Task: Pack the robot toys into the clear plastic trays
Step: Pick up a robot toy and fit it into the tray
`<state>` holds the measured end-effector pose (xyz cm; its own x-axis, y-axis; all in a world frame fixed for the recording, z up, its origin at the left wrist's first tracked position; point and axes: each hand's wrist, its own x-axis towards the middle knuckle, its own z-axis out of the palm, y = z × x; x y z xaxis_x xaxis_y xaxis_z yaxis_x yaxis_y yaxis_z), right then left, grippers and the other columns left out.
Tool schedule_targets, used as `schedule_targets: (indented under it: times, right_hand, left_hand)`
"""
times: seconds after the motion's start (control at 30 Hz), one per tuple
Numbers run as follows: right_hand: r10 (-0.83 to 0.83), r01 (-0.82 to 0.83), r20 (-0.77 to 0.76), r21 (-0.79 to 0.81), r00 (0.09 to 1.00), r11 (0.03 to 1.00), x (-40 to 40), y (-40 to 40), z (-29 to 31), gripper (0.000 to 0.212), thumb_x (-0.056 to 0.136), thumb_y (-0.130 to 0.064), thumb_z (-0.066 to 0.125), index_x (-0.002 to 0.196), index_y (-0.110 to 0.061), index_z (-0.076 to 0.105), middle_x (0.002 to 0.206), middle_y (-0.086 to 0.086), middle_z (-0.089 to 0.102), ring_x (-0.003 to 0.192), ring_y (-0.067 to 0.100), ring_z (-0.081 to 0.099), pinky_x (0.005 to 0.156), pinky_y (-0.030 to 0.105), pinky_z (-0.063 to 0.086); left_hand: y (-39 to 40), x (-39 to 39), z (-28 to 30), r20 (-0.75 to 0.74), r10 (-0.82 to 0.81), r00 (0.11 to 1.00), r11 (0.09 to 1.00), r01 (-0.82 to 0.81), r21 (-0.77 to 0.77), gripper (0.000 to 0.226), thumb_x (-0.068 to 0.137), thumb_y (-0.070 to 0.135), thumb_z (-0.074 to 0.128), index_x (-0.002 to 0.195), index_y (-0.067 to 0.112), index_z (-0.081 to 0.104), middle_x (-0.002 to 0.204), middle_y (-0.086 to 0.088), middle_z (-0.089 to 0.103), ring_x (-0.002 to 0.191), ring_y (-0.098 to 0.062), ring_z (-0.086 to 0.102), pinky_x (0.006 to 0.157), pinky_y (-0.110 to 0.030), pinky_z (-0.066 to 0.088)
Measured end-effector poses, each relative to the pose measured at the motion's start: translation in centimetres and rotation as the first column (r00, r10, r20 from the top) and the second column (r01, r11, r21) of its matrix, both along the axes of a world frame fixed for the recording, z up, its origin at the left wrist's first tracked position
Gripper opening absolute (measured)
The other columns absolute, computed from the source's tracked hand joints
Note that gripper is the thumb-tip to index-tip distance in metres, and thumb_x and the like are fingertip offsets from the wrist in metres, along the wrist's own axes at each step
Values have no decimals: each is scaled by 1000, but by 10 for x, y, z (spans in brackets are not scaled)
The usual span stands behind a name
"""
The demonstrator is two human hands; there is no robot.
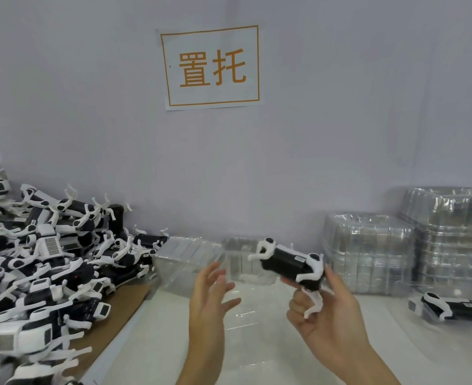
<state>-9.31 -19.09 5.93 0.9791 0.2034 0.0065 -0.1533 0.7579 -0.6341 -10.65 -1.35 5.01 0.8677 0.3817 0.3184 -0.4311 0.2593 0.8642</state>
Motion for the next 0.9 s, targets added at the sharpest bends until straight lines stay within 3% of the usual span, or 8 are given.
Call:
schedule_targets:
  times: [0.07,0.2,0.3,0.43,0.6,0.7,0.8,0.9]
  right_hand:
    - [120,-120,-17,-41,993,992,-2,7,-2,58,85,-47,64,103,8,64,59,6,34,50,15,27,43,27,29]
    - [218,-220,-32,-192,975,956,-5,20,-5,41,72,-46,71,75,-6,66,56,7,32,47,17,33,44,29,32]
    - [61,-45,29,-395,998,918,-5,24,-6,33,72,-48,67,79,-17,74,67,13,60,56,22,49,53,31,46]
    - [-134,267,283,-510,950,818,-4,21,-13,26,95,-34,54,113,-44,69,108,-12,71,93,24,70,76,39,57]
    - [-16,539,637,-638,770,550,-11,23,-17,59,88,-13,73,131,-50,54,127,-32,56,111,-9,58,83,9,47]
    - [-31,659,713,-631,701,409,-9,24,-21,54,85,-7,76,125,-39,59,122,-17,61,111,-14,53,84,0,40]
    - [-134,748,749,-598,649,288,-5,24,-23,50,85,-7,75,118,-41,60,116,-15,60,106,-11,55,84,1,40]
    - [-254,778,739,-555,624,296,-2,23,-24,47,89,-9,71,120,-41,58,115,-16,57,103,-10,56,81,0,41]
  left_hand:
    - [7,1,2,-73,-189,979,966,172,-191,41,84,42,62,124,30,63,117,-2,70,101,-27,70,74,-38,58]
    - [9,0,4,-126,-348,929,923,315,-220,38,77,39,64,110,23,73,110,-14,73,94,-36,73,73,-50,61]
    - [11,0,2,-109,-271,956,950,247,-190,25,78,32,66,98,20,73,109,-15,72,90,-32,73,68,-42,60]
    - [12,-1,-1,-27,-184,983,978,180,-108,23,82,28,66,104,23,67,109,-11,70,95,-27,72,73,-40,61]
    - [9,-3,0,13,-264,965,965,264,2,41,75,29,85,110,24,65,111,-11,68,98,-27,71,73,-34,59]
    - [12,-4,0,13,-298,955,947,294,126,39,77,28,78,113,24,64,109,-7,69,98,-24,70,76,-31,57]
    - [16,0,-3,21,-150,988,957,140,252,22,89,21,70,110,23,68,104,-2,74,98,-17,70,83,-26,55]
    - [26,11,-11,-15,236,972,905,-214,367,22,91,1,63,96,23,69,93,5,72,95,-14,66,77,-23,52]
